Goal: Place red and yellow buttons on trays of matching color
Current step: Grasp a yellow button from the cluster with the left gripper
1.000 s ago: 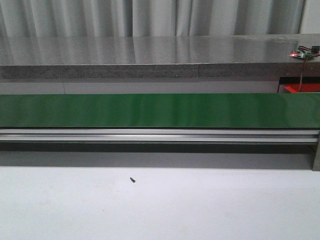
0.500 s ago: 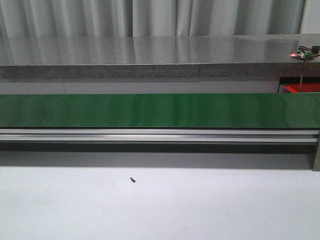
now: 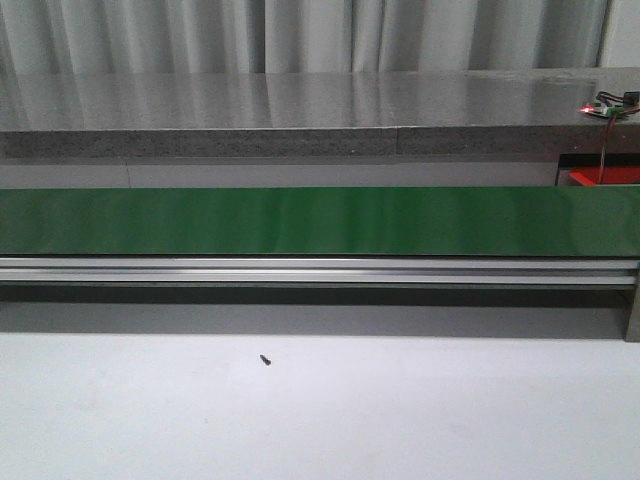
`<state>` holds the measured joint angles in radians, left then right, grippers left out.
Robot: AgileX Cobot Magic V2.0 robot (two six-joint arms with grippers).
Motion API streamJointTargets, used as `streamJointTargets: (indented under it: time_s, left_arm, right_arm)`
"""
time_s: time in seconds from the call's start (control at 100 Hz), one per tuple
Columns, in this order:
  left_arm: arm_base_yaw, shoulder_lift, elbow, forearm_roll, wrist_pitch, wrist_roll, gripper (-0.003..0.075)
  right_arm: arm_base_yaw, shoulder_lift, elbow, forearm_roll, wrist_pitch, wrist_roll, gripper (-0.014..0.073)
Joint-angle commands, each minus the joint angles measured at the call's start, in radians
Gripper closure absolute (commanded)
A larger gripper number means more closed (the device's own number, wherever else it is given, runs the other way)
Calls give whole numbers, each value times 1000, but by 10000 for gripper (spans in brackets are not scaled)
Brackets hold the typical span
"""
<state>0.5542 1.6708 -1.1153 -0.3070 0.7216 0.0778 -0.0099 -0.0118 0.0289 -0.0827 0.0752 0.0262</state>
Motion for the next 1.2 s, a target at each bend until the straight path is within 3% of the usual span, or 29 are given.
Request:
streamJointTargets:
  time_s: [0.0, 0.43, 0.89, 1.19]
  left_arm:
    - [0, -8, -49, -22, -13, -13, 173]
    - [0, 48, -58, -26, -33, -14, 178]
    - [0, 63, -60, -26, -29, -14, 500]
    - [0, 5, -60, -14, 16, -14, 512]
  right_arm:
    - [1, -14, -19, 1, -81, -3, 660]
    - [1, -14, -19, 1, -81, -3, 660]
    - [1, -14, -19, 1, -81, -3, 660]
    - [1, -14, -19, 1, -81, -3, 660]
